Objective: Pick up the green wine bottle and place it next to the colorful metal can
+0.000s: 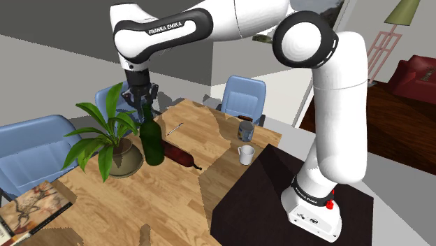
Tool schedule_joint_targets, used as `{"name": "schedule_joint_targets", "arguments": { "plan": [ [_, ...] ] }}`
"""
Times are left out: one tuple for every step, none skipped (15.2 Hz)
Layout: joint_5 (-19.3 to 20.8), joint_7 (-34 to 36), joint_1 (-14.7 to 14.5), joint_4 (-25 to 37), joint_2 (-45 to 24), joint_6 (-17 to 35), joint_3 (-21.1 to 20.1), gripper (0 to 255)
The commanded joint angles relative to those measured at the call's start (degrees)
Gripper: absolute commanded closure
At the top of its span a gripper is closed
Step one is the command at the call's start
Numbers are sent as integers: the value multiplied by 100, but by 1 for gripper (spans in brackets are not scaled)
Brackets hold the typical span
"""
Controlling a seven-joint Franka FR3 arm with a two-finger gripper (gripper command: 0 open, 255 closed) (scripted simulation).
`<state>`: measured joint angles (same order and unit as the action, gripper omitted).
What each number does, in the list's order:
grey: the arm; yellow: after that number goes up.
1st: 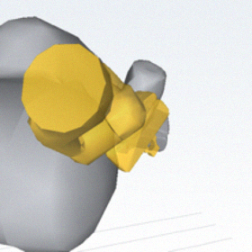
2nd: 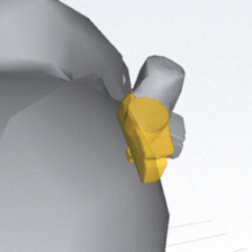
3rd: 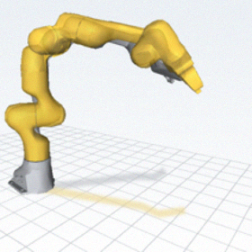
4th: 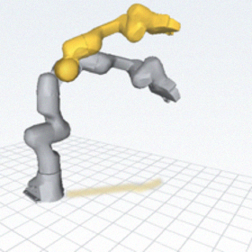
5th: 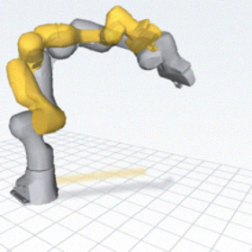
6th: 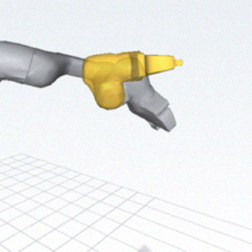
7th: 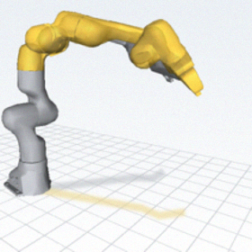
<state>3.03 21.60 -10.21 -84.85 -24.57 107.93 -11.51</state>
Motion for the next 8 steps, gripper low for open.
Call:
{"name": "schedule_joint_targets", "arguments": {
  "plan": [
    [-50,-231,182,-245,181,66,51,255],
    [-72,-352,274,-343,249,95,81,255],
    [-93,-474,363,-432,311,120,114,255],
    [-113,-596,452,-512,369,143,147,255],
    [-132,-719,540,-585,421,163,181,255],
    [-149,-843,627,-649,467,179,216,255],
    [-166,-966,713,-706,508,194,252,255],
    [-181,-1090,799,-754,544,205,289,255]
  ]
}}
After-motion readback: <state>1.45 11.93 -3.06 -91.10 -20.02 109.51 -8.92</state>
